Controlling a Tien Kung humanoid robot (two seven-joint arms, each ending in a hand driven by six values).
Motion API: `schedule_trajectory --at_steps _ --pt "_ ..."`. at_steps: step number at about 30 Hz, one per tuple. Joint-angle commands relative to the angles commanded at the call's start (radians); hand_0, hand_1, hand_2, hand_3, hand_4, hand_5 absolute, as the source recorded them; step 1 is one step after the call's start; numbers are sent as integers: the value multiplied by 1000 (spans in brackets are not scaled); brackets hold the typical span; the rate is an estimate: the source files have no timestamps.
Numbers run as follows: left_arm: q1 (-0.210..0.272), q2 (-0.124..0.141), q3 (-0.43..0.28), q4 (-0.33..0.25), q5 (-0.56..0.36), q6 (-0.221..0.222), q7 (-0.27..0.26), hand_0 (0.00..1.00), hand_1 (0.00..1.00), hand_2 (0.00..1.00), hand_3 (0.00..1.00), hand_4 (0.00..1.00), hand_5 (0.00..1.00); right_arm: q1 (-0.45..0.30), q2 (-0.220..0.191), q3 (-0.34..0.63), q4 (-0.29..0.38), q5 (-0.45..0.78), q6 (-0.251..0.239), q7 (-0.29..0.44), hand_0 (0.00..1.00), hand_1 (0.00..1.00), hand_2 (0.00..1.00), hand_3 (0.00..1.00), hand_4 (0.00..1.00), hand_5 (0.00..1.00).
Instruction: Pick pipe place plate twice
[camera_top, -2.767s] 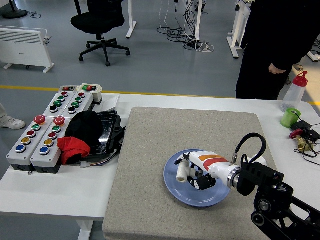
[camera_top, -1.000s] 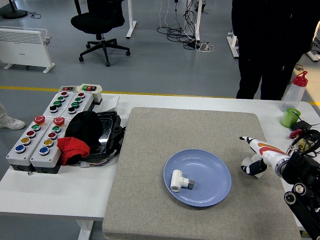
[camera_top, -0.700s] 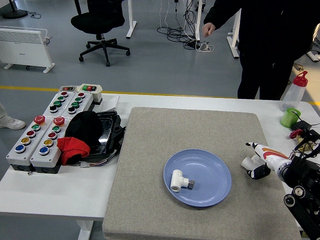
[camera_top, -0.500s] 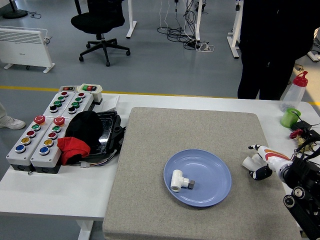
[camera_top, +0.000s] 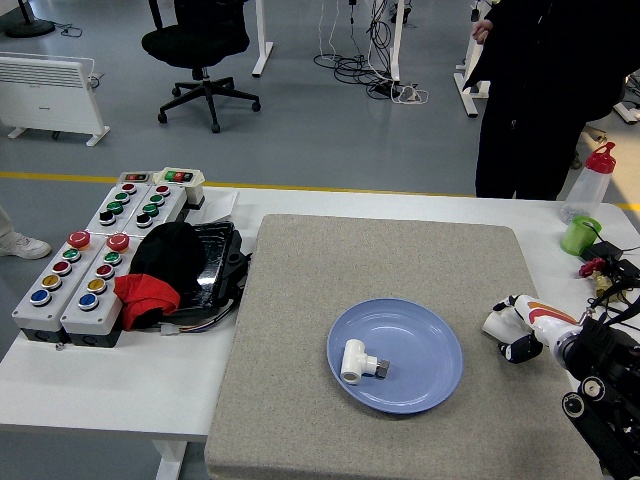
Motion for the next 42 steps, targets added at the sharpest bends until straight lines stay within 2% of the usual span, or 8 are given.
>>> schedule_trajectory --at_steps 17,23,26,27,32,33,38,42 --pt "7 -1 -10 -1 17 1 5 723 769 734 695 441 998 -9 -30 -117 253 87 -2 77 521 563 619 742 328 185" --pt "9 0 -13 -2 24 0 6 723 769 734 695 440 998 15 -24 -200 242 94 -31 91 590 595 629 745 344 189" --pt "11 0 -14 -2 26 1 7 723 769 734 695 440 998 22 -22 -230 230 95 -21 109 590 595 629 745 344 189" --pt "11 0 -15 -2 27 0 7 724 769 734 695 440 998 23 -22 -234 228 96 -18 113 695 679 692 777 378 197" --pt "14 1 -18 -2 33 0 9 724 769 734 695 440 998 26 -22 -258 205 94 24 151 695 679 692 777 378 197" --pt "14 1 -19 -2 35 0 9 724 769 734 695 442 998 26 -22 -260 201 87 29 157 801 784 824 837 469 237" --pt "15 1 -23 -2 39 0 10 724 769 734 695 442 998 24 -22 -264 188 57 13 198 801 784 824 837 469 237" --pt "14 1 -16 -1 28 0 7 724 769 734 695 442 998 24 -21 -267 180 56 3 201 894 849 928 905 553 262"
